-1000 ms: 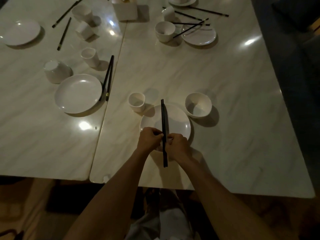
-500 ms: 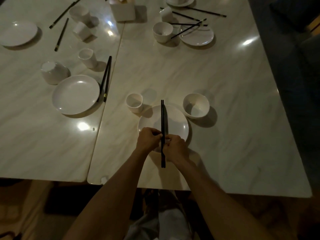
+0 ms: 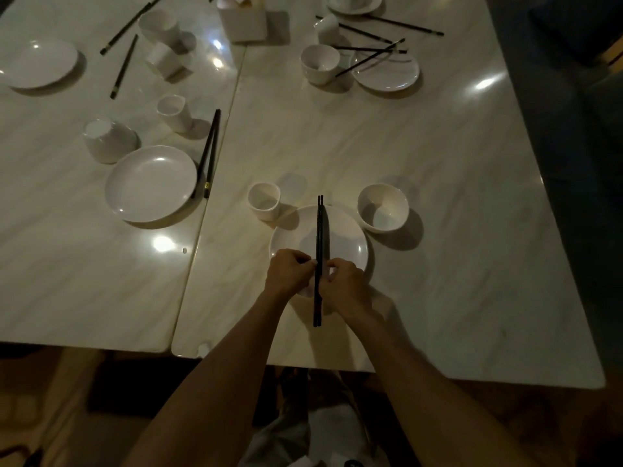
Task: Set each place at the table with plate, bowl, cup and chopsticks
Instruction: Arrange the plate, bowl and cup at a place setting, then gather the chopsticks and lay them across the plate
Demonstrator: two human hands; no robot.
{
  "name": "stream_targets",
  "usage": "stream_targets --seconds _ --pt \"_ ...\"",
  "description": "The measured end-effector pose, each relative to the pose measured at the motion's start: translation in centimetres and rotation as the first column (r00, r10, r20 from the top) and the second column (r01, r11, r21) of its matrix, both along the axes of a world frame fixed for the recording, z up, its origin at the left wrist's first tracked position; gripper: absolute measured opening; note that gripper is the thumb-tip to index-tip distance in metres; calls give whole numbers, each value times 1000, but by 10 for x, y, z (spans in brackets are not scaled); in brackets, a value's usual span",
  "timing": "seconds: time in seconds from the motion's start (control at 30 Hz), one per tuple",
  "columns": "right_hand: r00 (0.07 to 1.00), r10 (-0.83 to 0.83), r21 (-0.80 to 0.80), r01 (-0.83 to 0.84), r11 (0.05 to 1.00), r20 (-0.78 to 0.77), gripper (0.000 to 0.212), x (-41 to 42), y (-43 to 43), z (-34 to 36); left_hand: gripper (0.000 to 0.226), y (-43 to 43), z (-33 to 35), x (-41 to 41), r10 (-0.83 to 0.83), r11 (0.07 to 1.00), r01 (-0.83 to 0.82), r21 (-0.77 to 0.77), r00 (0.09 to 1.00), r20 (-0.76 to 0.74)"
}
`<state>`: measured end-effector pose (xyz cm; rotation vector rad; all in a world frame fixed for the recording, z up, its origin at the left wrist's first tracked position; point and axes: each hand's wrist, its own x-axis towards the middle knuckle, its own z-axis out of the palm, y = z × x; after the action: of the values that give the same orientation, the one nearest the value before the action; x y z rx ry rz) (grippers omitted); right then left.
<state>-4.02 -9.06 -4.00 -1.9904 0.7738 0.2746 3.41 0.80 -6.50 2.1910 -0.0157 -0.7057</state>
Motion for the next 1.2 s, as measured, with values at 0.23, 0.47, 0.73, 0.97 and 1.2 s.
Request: stream_targets --seconds 0.23,0.47,0.73,0.97,1.2 --pt "990 137 -175 -132 976 17 26 38 -18 46 19 24 46 35 2 998 -10 64 993 119" --pt "930 356 -307 -314 898 90 39 92 7 93 33 75 102 69 -10 991 -32 128 950 313" --pt "880 469 -385 -409 827 71 48 149 83 97 38 166 108 112 64 984 -121 130 924 377" --pt "908 419 -349 -386 854 22 46 203 170 83 42 282 89 174 47 978 -114 176 938 344" --pt "951 294 -269 -309 912 -97 62 231 250 55 55 369 77 221 -47 960 -30 279 963 264"
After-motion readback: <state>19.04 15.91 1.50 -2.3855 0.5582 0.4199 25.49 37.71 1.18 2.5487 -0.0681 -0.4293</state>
